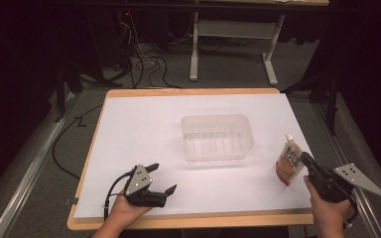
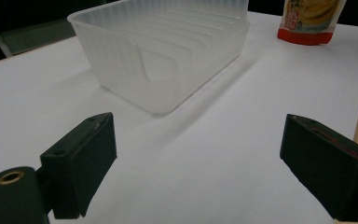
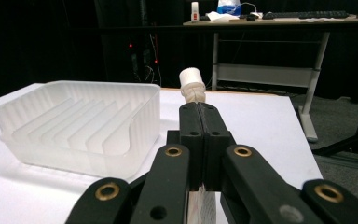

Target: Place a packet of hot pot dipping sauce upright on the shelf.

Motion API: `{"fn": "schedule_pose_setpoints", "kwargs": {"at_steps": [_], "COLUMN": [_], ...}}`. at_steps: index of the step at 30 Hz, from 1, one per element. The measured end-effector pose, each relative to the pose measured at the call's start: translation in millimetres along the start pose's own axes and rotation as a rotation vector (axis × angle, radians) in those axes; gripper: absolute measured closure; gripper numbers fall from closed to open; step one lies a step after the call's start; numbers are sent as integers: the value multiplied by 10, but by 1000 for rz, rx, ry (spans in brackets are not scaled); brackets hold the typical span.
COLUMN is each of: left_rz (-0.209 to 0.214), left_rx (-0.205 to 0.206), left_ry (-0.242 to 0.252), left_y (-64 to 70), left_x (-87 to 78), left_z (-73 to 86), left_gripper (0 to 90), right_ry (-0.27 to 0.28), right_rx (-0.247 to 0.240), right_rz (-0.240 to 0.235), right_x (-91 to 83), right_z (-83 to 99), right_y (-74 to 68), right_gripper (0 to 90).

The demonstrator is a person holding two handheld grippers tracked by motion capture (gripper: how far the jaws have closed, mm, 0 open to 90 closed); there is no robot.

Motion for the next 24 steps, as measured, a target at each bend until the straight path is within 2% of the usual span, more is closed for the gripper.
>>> {"fn": "schedule_pose_setpoints", "kwargs": {"at_steps": [8,13,14,17,21,24], "left_rz": [1,0,0,-1,-1,-2], "left_rx": [-3,-3,-4,-3,1,3], "left_ry": [4,4,6,5,5,5], "left_y": [1,0,1,1,1,1], "left_x": [-5,-8,-8,-7,-8,-9], "left_z": [-3,-3,-4,-5,-5,-6], "left_gripper": [112,112,112,112,112,112], "right_ry": [-6,-22,-39,-65,-113,-153], "right_rx": [-7,-6,-2,-3,19,23], "right_rz": [7,3,-1,-15,-42,-44], "right_x": [-40,-38,-24,7,59,106], "right_z": [24,47,61,96,171,246], "right_y": [7,21,29,30,39,45], "right_gripper": [895,825,763,714,710,725]}}
Point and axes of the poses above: each handheld gripper's, and its own axes: x roughly forward along the jaws, z roughly out of its underside, y roughly to its right, the point moved 4 cm from there along x, roughly forward along the jaws, and after that the axes turned 8 degrees about -z, right-handed, at the moved point
